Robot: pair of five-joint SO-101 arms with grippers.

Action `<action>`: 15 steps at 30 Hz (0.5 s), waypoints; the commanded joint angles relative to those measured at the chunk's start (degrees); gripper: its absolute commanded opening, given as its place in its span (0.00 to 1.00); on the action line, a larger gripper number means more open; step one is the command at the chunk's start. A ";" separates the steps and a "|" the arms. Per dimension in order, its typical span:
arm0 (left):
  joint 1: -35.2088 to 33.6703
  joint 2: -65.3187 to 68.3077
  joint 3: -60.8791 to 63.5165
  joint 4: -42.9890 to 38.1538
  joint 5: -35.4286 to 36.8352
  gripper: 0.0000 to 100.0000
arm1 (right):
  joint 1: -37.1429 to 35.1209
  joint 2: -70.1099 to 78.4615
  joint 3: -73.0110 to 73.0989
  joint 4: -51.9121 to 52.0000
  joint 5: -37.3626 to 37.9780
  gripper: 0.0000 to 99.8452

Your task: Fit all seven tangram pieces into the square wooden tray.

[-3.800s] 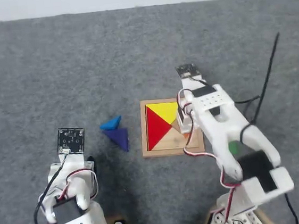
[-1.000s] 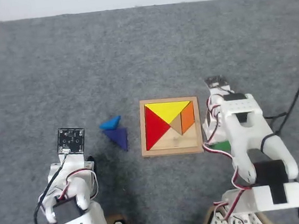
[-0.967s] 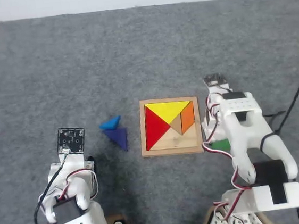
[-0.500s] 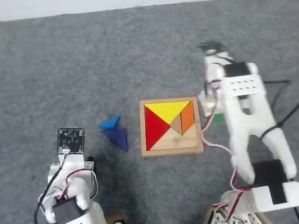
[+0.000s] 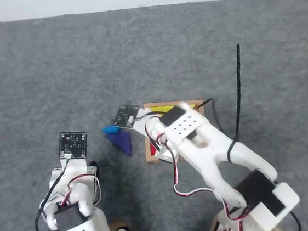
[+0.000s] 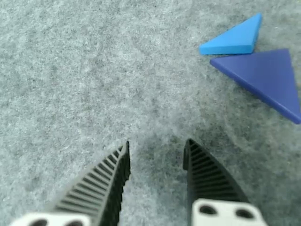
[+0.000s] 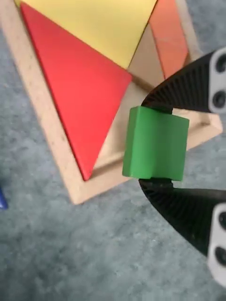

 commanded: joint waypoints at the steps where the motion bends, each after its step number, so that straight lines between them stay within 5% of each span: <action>1: 0.00 -1.05 -0.40 0.26 -0.88 0.19 | -0.48 -0.22 -0.18 -2.77 0.44 0.08; 15: 0.00 -1.05 -0.40 0.26 -0.88 0.19 | 2.77 -0.13 -0.18 -4.18 2.90 0.16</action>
